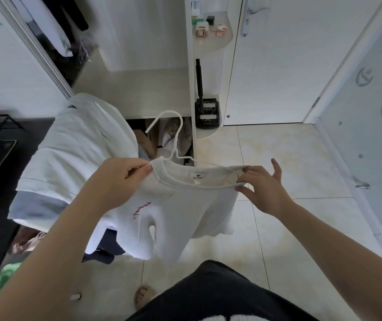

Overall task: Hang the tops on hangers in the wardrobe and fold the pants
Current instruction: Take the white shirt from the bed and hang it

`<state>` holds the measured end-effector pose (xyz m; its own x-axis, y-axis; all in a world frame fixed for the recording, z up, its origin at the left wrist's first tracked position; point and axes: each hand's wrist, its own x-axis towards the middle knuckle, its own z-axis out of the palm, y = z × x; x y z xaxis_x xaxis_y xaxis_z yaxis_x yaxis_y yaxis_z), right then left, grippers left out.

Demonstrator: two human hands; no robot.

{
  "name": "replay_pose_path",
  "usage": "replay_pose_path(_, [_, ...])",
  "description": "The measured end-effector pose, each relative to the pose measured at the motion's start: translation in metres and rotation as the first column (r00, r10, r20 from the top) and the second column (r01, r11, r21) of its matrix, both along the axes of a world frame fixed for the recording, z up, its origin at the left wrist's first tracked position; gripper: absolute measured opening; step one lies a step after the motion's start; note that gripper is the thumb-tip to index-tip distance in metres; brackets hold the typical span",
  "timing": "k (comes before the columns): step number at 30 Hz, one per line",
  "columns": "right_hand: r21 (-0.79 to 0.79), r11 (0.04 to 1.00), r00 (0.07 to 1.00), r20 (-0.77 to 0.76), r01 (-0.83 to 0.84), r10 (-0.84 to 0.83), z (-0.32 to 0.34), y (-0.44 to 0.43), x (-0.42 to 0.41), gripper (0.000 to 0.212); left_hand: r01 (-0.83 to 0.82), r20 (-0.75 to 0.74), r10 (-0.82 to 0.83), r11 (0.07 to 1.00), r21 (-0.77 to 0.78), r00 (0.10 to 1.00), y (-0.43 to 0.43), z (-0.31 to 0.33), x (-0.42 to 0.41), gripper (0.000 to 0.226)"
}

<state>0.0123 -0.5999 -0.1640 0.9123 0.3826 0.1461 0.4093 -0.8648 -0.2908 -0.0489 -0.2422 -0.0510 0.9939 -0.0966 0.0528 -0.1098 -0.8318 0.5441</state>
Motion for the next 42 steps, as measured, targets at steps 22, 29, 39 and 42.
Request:
replay_pose_path(22, [0.735,0.665,0.922,-0.338,0.133,0.189,0.091,0.044,0.002,0.025,0.219,0.131,-0.208,0.973,-0.075,0.969,-0.038,-0.006,0.028,0.023])
replay_pose_path(29, [0.585,0.808,0.929,-0.330,0.064,0.165,0.092,0.029,0.008,0.025,0.073,0.069,-0.057,0.961,-0.267,0.996,-0.022,-0.007,0.036,0.043])
replay_pose_path(39, [0.536,0.843,0.867,-0.437,0.037,0.240,0.106,0.034,0.009,0.034,0.048,0.014,-0.046,0.935,-0.350,0.999,-0.014,-0.010,0.042,0.023])
replay_pose_path(42, [0.576,0.816,0.879,-0.416,0.056,0.233,0.104,0.040,0.006,0.033,0.080,-0.109,-0.118,0.949,-0.306,0.987,-0.004,-0.010,0.042,0.014])
